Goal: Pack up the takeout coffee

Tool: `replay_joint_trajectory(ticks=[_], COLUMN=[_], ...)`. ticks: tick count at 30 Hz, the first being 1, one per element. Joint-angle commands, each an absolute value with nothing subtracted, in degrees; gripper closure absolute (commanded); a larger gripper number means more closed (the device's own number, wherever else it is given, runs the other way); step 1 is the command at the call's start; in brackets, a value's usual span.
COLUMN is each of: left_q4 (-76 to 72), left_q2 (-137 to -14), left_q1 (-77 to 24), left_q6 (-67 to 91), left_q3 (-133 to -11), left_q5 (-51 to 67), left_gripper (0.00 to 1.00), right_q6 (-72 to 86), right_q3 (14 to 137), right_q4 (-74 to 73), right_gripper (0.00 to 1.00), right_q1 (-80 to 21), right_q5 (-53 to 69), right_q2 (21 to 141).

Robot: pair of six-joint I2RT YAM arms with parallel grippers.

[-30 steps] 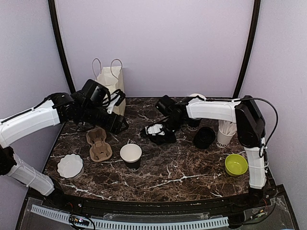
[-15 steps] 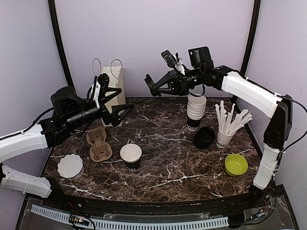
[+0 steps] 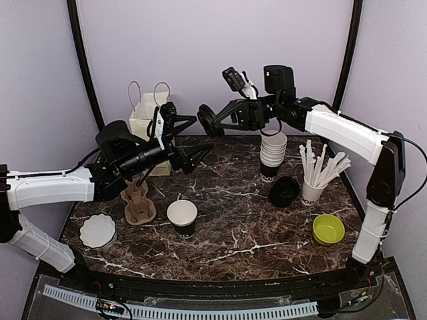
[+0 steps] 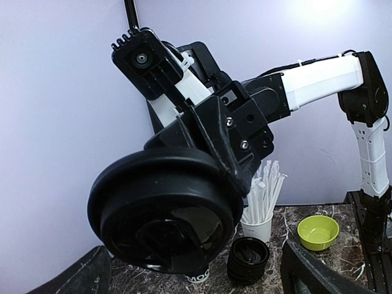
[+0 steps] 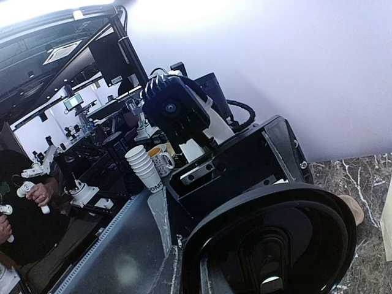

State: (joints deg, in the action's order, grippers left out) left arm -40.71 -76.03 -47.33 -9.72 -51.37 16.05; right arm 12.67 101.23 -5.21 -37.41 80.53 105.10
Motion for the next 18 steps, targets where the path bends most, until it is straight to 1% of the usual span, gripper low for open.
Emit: replay_joint_trajectory(ticks=[1, 7, 14, 16, 18], left_q4=[-48.1, -51.9, -54.8, -55.9, -57.4], left_q2=[-77.3, -79.8, -81.7, -81.9, -81.9], left_q1=[-48.2, -49.2, -49.7, -49.9, -50.0], left_q6=[-10.3, -9.5, -8.5, -8.1, -7.6], left_q3=[-53.5, -54.4, -55.1, -54.9, -54.6], left_q5=[13.9, 10.8, 7.2, 5.8, 3.5], left_gripper=[0.02, 0.05, 0.13, 0.12, 0.09], right_q6=[15.5, 18.4, 24.6, 27.6, 33.2], right_q3=[100.6, 100.5, 98.7, 97.7, 96.0], right_q4=[-0.9, 2.4, 9.6, 13.1, 19.9], right_gripper=[0.94, 0.93, 0.93, 0.92, 0.92], right_q1=[-37.6, -37.8, -38.1, -38.2, -38.2], right_q5=[82.0, 82.0, 82.1, 82.3, 82.6], right_q2=[103.7, 104.2, 104.3, 104.3, 104.2])
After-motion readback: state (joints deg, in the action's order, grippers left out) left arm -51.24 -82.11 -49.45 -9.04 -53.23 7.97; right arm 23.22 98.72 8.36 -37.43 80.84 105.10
